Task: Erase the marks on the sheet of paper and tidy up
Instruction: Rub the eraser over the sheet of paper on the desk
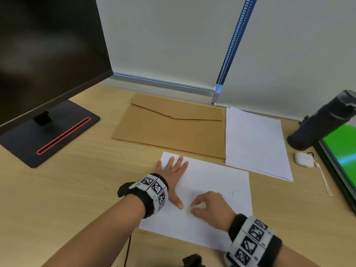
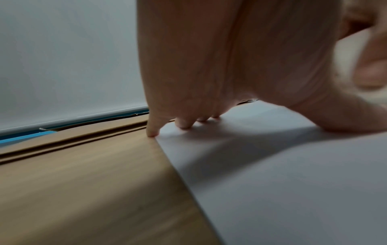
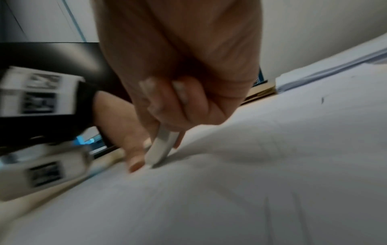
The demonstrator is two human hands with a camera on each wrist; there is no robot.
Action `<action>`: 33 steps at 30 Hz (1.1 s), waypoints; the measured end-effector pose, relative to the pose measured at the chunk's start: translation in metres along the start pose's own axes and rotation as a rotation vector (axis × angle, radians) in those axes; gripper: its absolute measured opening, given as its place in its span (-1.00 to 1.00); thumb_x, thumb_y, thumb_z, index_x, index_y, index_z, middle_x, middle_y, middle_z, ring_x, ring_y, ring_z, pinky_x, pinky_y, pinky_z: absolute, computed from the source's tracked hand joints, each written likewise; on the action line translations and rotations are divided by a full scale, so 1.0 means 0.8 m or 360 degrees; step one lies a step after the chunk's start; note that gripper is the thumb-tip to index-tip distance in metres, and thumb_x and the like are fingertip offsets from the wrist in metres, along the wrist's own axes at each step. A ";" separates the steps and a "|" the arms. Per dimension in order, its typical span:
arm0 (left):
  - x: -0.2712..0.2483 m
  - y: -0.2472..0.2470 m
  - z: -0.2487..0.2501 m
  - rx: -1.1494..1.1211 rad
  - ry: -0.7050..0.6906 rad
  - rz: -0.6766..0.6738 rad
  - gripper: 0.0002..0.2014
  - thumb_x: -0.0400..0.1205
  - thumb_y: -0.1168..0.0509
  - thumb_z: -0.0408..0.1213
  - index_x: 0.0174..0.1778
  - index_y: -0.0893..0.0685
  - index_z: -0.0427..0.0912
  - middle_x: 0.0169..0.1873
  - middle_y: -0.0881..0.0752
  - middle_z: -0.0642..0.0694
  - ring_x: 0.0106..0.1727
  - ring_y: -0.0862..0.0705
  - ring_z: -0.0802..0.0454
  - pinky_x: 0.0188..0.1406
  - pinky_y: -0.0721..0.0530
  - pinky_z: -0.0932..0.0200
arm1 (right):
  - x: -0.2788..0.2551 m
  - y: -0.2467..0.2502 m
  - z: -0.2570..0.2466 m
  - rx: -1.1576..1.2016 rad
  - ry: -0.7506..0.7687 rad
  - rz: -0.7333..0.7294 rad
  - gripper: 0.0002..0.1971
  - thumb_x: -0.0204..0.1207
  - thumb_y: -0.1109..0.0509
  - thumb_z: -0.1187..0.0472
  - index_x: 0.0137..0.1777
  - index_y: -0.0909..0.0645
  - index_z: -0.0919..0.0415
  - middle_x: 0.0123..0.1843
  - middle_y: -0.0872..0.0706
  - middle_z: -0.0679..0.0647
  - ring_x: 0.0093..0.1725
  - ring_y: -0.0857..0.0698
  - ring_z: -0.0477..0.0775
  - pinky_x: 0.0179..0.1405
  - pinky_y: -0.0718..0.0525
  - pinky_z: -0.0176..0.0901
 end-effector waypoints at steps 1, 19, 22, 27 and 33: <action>0.000 0.000 0.000 0.0002 -0.0002 -0.0001 0.36 0.29 -0.50 0.27 0.60 0.47 -0.05 0.58 0.51 -0.05 0.62 0.43 -0.15 0.52 0.30 -0.36 | 0.003 0.006 0.000 0.0039 -0.0013 0.0000 -0.86 0.44 -0.44 0.10 -0.07 -0.76 0.10 -0.14 -0.75 -0.07 -0.22 -0.61 -0.16 -0.32 -0.47 -0.56; 0.001 0.002 0.000 -0.0034 0.0019 0.0020 0.36 0.29 -0.50 0.27 0.61 0.46 -0.05 0.59 0.48 -0.04 0.62 0.43 -0.13 0.52 0.31 -0.35 | 0.018 0.036 0.013 0.0625 -0.0300 0.0317 -0.93 0.49 -0.40 0.24 -0.14 -0.65 0.24 -0.60 -0.53 0.08 -0.84 -0.40 -0.14 -0.78 -0.43 -0.35; 0.001 0.001 -0.001 -0.0047 0.0006 0.0023 0.36 0.29 -0.51 0.27 0.61 0.45 -0.05 0.59 0.48 -0.05 0.62 0.43 -0.13 0.52 0.32 -0.36 | -0.011 0.002 0.004 0.0551 -0.0276 -0.0052 -0.91 0.46 -0.42 0.22 -0.15 -0.66 0.24 -0.70 -0.50 -0.03 -0.83 -0.40 -0.14 -0.78 -0.43 -0.33; 0.000 0.002 -0.001 -0.0056 -0.0004 0.0054 0.35 0.29 -0.51 0.27 0.61 0.43 -0.04 0.60 0.48 -0.02 0.62 0.42 -0.12 0.52 0.31 -0.35 | 0.022 0.028 -0.002 0.0494 -0.0263 0.0087 -0.90 0.51 -0.36 0.22 -0.20 -0.65 0.17 -0.73 -0.52 -0.03 -0.83 -0.44 -0.13 -0.69 -0.50 -0.28; 0.000 0.002 0.000 -0.0059 -0.0004 0.0056 0.35 0.28 -0.50 0.28 0.62 0.43 -0.04 0.60 0.47 -0.03 0.62 0.43 -0.12 0.53 0.31 -0.35 | 0.012 0.014 -0.009 0.0370 -0.0140 0.0103 -0.80 0.55 -0.35 0.18 0.09 -0.67 0.26 -0.31 -0.59 -0.03 -0.79 -0.48 -0.15 -0.77 -0.46 -0.32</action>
Point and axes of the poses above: each hand's wrist, its own x-axis towards the middle knuckle, its own y-axis out of the back of the hand, z = x × y, the point moved 8 cm from there along x, towards the middle knuckle
